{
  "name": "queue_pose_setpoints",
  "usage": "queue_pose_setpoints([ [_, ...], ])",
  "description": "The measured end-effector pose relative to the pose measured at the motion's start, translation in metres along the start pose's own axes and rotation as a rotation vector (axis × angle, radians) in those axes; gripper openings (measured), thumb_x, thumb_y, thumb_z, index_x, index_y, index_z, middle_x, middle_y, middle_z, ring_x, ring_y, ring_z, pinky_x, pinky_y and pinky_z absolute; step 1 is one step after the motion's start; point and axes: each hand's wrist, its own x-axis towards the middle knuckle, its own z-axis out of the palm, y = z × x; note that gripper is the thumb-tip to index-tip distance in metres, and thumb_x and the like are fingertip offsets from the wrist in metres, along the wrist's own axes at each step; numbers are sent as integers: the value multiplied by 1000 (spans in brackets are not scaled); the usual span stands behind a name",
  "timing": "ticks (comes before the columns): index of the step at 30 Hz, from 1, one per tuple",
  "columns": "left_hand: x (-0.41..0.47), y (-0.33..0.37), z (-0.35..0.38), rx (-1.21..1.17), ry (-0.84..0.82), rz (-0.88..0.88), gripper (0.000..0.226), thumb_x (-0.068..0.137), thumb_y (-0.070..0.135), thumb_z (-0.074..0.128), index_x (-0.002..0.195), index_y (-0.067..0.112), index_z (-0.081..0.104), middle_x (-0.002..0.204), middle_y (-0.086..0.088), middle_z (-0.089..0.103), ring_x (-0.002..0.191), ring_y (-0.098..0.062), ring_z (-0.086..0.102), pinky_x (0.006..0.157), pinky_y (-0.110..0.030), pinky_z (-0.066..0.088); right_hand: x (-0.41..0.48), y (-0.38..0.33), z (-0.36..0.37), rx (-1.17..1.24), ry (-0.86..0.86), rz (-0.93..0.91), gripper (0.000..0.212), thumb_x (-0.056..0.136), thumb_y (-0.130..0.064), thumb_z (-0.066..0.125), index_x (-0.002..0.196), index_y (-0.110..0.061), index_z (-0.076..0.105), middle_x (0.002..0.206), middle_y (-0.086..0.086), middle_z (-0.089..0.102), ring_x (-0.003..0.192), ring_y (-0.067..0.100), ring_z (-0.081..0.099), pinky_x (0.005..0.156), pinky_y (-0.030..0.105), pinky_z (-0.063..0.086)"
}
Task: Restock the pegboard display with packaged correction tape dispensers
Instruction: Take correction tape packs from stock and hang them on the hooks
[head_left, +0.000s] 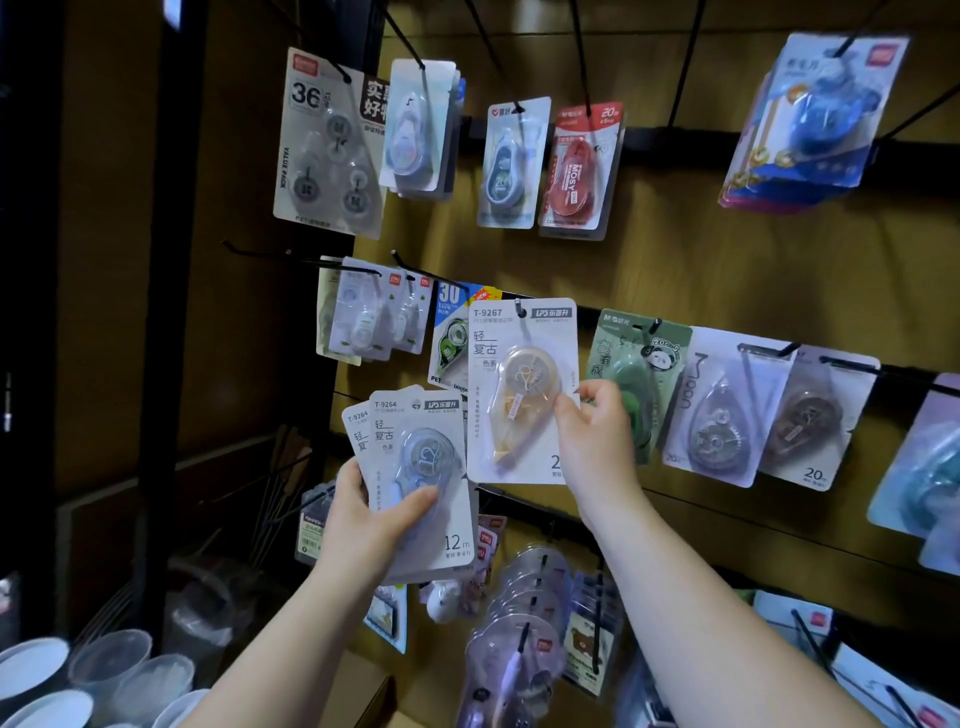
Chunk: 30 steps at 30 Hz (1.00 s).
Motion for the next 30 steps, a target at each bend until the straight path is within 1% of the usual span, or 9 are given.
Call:
queue_pose_setpoints([
  [4,-1,2,-2,3,-12,9,48,75,6,69,110,20,40,92,12,54,83,-11,56,66,-24,47,20,4,4,-96,58,22,3,94,-12,39,96,-13,37,72,-2,41,58,11,38,53,26,33],
  [9,2,6,-5,-18,-38,27,49,75,3,68,111,21,40,95,10,56,85,-10,57,65,-24,48,43,8,11,-196,112,75,2,96,-12,34,98,-12,35,89,10,47,70,22,45,55,27,33],
  [15,4,10,-8,-17,-59,56,52,74,3,67,110,25,38,97,8,55,87,-10,57,64,-24,48,56,17,18,-381,176,91,35,97,-12,31,130,-3,32,113,26,57,101,39,57,77,45,48],
  [18,6,11,-11,-15,-41,63,52,74,2,68,111,24,39,98,6,56,87,-12,58,64,-24,47,46,23,24,-316,102,99,38,95,-10,35,133,-8,29,124,22,53,101,35,56,73,37,45],
  [21,8,12,-12,-25,-28,68,52,74,2,68,111,24,40,98,6,57,87,-13,58,66,-25,48,20,30,29,-155,52,20,46,92,-11,45,135,-9,30,138,11,42,118,25,46,91,27,38],
  [23,8,14,-11,-23,-21,73,51,74,2,67,111,23,40,97,7,57,86,-11,57,65,-24,47,-6,31,31,-21,15,-1,36,90,-14,50,126,-14,41,127,4,45,111,14,44,81,13,31],
  [26,6,17,-6,-22,-7,89,49,75,-1,66,110,21,40,99,3,56,85,-11,56,67,-22,45,-40,31,36,108,-244,29,16,86,-18,58,93,-29,50,111,1,53,101,10,48,74,9,38],
  [28,3,18,-1,-10,-8,97,48,75,0,66,110,21,40,99,3,55,84,-8,55,66,-21,44,-50,31,38,152,-342,71,19,84,-18,61,94,-29,50,105,-4,57,100,9,53,83,12,43],
  [30,-1,21,4,-7,-21,102,48,76,1,65,110,22,39,94,9,54,82,-3,53,63,-18,43,-50,32,37,111,-294,78,22,82,-16,64,95,-28,49,94,-11,57,90,4,55,77,11,44],
])
